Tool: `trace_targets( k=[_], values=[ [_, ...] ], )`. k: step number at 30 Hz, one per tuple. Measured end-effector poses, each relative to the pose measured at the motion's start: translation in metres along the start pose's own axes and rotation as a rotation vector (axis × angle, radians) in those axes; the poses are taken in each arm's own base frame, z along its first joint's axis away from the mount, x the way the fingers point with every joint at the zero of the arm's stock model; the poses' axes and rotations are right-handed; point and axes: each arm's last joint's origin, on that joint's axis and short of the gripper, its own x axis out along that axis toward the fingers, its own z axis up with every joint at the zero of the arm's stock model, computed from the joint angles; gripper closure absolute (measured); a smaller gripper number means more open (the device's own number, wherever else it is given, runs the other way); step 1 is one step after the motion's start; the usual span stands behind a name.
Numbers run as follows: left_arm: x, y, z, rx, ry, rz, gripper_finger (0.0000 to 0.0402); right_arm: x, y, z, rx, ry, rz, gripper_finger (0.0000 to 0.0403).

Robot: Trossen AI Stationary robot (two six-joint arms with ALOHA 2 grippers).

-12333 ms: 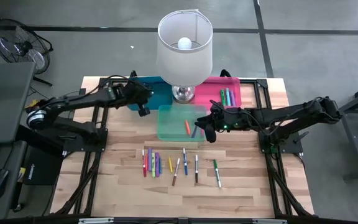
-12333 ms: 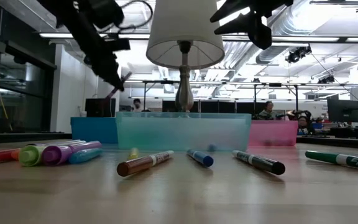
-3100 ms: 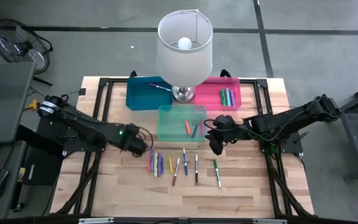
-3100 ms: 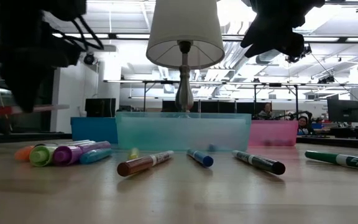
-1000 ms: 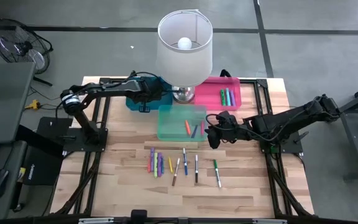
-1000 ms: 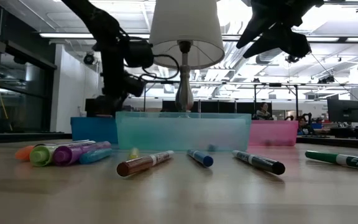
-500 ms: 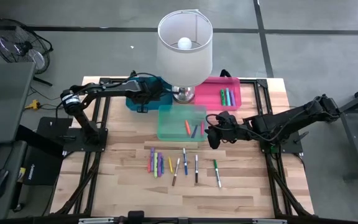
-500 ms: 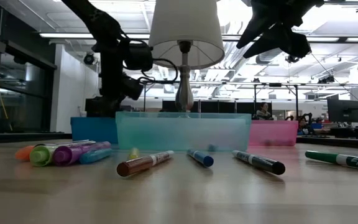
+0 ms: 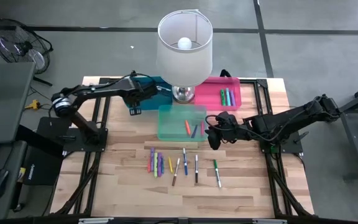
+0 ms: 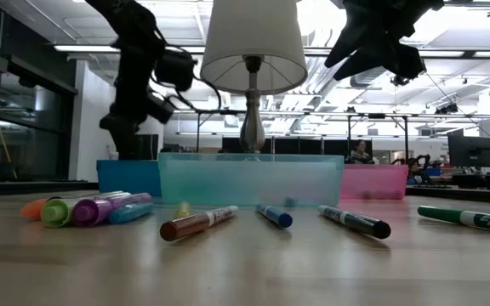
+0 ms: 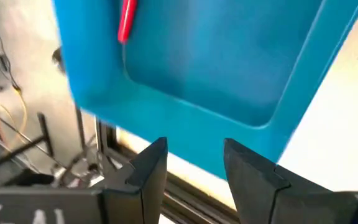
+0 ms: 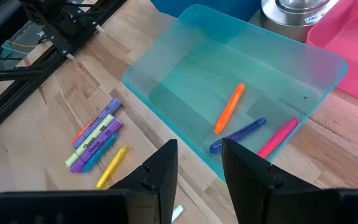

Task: Pick & Place Markers
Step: Put the orange pen into the green bin

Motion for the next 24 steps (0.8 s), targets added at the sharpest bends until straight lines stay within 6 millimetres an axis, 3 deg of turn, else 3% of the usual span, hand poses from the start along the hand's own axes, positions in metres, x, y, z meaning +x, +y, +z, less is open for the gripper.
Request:
trace_targets(
  k=[5, 11, 18, 24],
  values=[
    [-0.029, 0.004, -0.027, -0.121, -0.015, -0.027, 0.025, 0.0, 0.0, 0.0, -0.003, 0.011, 0.008, 0.0289],
    [-0.069, -0.01, -0.061, -0.302, -0.081, -0.127, 0.025, -0.001, 0.001, -0.002, -0.005, 0.038, 0.028, 0.0289],
    [-0.112, -0.049, -0.085, -0.506, -0.215, -0.32, 0.025, -0.004, 0.005, -0.008, -0.007, 0.054, 0.047, 0.0289],
    [-0.137, -0.092, -0.097, -0.659, -0.264, -0.391, 0.025, -0.006, 0.009, -0.013, 0.038, 0.046, 0.047, 0.0289]
  ],
)
